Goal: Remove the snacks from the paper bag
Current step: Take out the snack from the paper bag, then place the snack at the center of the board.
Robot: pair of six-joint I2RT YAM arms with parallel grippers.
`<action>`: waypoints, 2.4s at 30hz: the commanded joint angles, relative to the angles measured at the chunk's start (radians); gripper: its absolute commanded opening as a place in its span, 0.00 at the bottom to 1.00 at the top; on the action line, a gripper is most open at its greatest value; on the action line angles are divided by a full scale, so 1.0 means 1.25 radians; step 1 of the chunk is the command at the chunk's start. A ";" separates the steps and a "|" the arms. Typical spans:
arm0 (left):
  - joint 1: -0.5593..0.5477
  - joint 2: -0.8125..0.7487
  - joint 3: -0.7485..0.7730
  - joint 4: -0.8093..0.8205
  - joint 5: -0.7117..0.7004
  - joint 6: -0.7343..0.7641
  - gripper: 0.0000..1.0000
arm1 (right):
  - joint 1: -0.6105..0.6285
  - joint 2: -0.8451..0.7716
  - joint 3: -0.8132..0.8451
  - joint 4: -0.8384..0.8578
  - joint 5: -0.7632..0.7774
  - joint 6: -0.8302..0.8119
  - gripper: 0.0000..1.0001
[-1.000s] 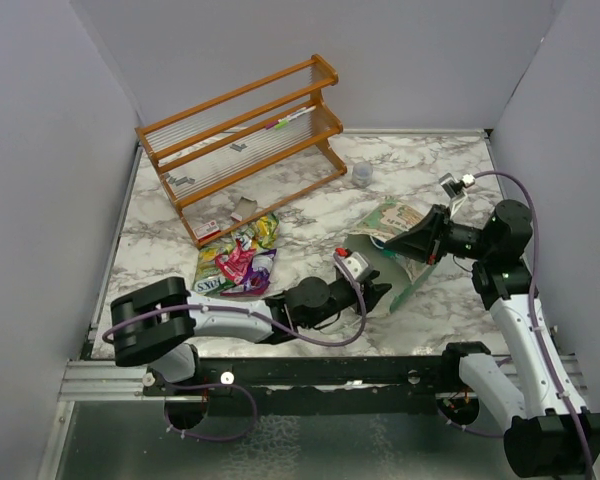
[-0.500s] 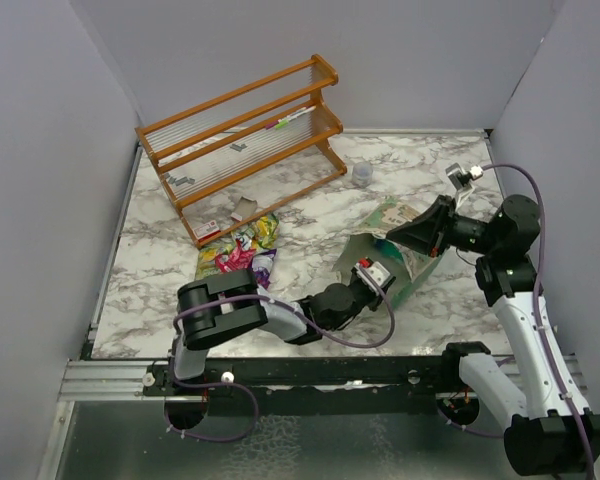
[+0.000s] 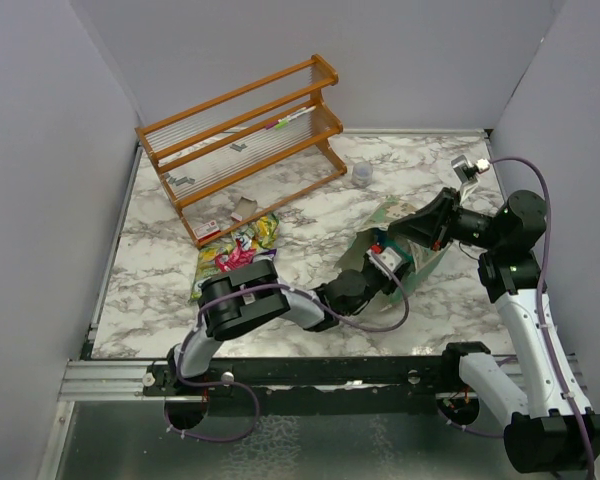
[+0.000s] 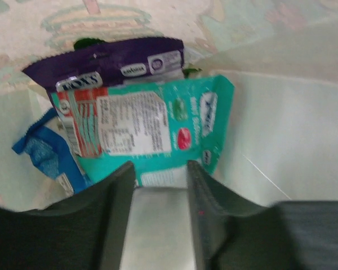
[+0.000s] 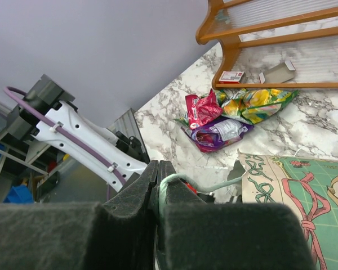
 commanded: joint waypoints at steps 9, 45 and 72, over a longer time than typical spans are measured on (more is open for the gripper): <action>0.025 0.108 0.128 -0.019 -0.015 0.023 0.84 | 0.003 -0.013 0.039 0.026 -0.002 0.015 0.02; 0.033 -0.244 -0.011 -0.358 0.071 0.037 0.00 | 0.003 -0.037 0.065 -0.107 0.181 -0.093 0.02; 0.034 -0.960 -0.246 -0.753 -0.526 0.087 0.00 | 0.004 -0.011 0.083 -0.169 0.344 -0.190 0.02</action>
